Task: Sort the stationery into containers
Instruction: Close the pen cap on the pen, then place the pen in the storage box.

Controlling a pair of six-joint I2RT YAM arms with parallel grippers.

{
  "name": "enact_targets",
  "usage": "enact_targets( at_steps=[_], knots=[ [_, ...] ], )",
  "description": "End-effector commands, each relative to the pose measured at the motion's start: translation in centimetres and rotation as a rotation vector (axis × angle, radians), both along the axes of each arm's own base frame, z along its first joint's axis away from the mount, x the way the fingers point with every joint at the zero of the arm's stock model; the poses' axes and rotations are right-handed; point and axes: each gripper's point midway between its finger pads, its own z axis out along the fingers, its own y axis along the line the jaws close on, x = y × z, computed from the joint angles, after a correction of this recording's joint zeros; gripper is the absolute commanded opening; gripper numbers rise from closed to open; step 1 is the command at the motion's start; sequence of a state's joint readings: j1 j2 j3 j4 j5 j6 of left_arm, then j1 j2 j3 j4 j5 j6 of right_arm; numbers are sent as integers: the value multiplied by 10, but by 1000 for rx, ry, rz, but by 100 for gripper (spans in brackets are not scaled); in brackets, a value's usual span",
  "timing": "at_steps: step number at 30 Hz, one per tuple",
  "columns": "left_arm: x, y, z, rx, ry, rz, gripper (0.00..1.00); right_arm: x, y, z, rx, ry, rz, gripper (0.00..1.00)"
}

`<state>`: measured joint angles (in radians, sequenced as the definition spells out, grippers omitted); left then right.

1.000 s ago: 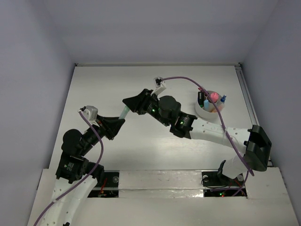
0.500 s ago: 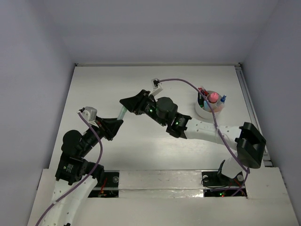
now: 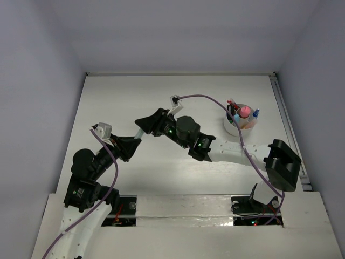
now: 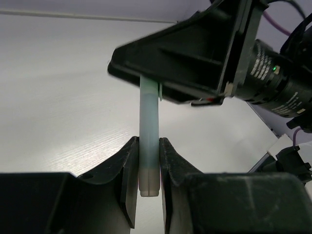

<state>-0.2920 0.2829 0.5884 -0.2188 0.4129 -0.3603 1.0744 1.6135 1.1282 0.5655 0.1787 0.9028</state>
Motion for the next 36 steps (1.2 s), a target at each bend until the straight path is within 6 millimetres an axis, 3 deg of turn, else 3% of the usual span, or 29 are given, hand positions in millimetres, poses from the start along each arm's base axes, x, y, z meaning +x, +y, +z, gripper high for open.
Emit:
enact_targets(
  at_steps=[1,3,8,12,16,19,25,29,31,32,33,35,36],
  knots=[
    [-5,-6,47,-53,-186,-45,0,-26,8,-17,-91,-15,70,49],
    [-5,-6,46,-53,-185,-48,0,-26,8,-15,-94,-22,68,55],
    [-5,-8,45,-52,-180,-57,0,-27,9,-6,-90,-47,74,55],
    [-4,-8,44,-52,-176,-59,0,-26,6,-3,-82,-52,64,37],
    [-5,-10,43,-52,-172,-70,0,-24,3,-6,-89,-49,44,32],
    [-5,-12,42,-53,-164,-81,0,-22,-1,-5,-91,-52,26,17],
    [-6,-11,43,-60,-169,-77,8,-12,-20,-3,-126,-67,-64,11],
    [-7,-10,44,-63,-177,-77,28,1,-45,3,-175,-96,-164,9],
    [-9,-10,46,-64,-185,-78,36,9,-67,9,-186,-99,-240,8],
    [-9,-10,46,-64,-187,-78,38,13,-78,2,-216,-101,-269,8],
    [-9,-10,47,-65,-188,-78,38,20,-101,11,-215,-108,-342,8],
    [-10,-10,48,-66,-194,-78,39,25,-129,9,-266,-124,-425,8],
    [-10,-9,48,-67,-196,-77,39,35,-157,-5,-331,-109,-532,8]
  ],
)
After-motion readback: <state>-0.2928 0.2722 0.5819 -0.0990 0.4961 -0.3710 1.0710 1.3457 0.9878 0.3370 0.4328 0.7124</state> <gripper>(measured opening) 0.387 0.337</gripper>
